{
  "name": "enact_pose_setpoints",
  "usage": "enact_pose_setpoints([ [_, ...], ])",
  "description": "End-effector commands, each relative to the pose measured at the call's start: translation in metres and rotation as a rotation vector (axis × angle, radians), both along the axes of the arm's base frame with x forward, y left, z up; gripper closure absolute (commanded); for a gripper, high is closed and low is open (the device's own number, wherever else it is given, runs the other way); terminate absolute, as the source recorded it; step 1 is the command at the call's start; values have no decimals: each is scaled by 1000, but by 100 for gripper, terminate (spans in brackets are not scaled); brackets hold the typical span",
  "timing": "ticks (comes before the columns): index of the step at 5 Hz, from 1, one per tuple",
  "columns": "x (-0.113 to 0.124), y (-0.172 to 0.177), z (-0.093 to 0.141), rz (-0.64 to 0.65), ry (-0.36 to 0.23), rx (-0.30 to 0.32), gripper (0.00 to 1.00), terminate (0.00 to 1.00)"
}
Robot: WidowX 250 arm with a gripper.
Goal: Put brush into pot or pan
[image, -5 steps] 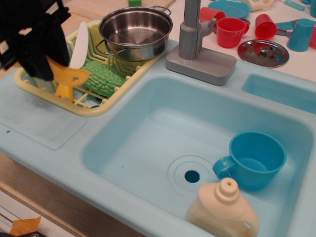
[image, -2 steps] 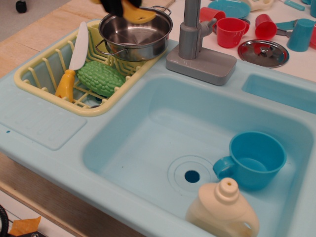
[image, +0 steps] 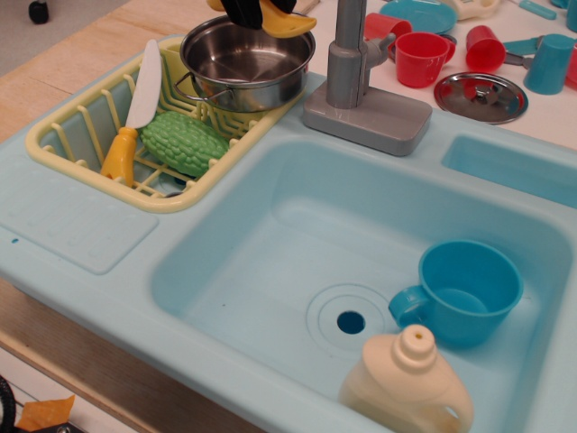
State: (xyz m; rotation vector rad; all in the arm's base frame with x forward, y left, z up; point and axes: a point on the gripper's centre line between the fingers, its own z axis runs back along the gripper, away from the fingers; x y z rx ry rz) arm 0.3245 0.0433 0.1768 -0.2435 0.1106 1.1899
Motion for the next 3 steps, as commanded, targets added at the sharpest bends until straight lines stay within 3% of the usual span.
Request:
enact_pose_setpoints([
  [1,5,6,7,-14,-29,-33,0,0],
  [2,5,6,7,-14,-29,-33,0,0],
  [3,5,6,7,-14,-29,-33,0,100],
])
